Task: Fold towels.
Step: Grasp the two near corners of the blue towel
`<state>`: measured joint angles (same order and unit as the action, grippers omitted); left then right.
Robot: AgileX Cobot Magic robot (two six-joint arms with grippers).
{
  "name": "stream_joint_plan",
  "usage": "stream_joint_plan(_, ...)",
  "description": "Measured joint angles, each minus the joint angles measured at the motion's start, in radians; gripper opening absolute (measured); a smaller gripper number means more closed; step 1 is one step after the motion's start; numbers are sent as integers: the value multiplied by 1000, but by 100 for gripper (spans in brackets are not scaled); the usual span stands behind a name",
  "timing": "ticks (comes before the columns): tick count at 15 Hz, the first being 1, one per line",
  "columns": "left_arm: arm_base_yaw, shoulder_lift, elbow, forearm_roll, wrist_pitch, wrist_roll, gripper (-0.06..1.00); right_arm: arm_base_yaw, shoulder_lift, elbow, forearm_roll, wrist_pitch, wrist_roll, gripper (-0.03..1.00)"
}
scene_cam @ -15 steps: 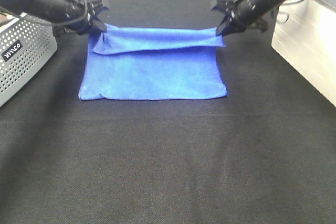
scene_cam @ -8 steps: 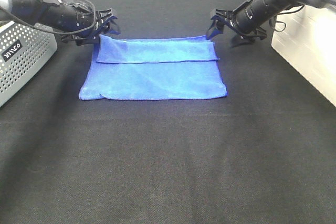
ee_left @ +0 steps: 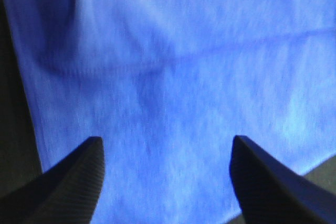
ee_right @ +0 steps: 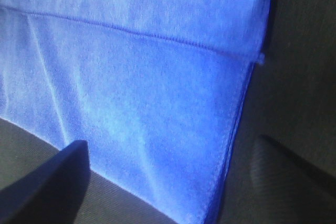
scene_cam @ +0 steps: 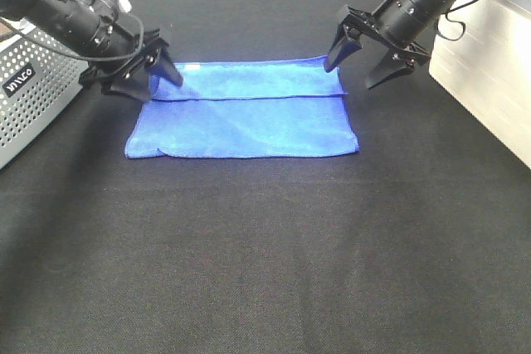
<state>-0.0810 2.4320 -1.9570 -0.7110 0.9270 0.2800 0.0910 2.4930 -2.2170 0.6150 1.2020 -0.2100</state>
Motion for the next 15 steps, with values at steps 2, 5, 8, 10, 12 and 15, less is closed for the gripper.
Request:
stream_joint_plan(2,-1,-26,42,18,15,-29,62,0,-1,0,-2,5,24,74)
stream_joint_plan(5,-1,-171,296,52,-99,-50,61,0,-67,106,-26,11,57,69)
stream_joint_plan(8,-1,-262,503,67,-270,-64,61,0,-159,306,-82,-19,48,69)
stream_joint_plan(10,-1,-265,543,67,-312,-68,61,0,-179,403,-84,-90,28,69)
stream_joint_plan(12,-1,-248,549,55,-323,-72,64,0,-174,467,-71,-155,25,69)
stream_joint_plan(15,-12,-209,548,-6,-337,-58,69,17,-174,511,-23,-230,-44,69)
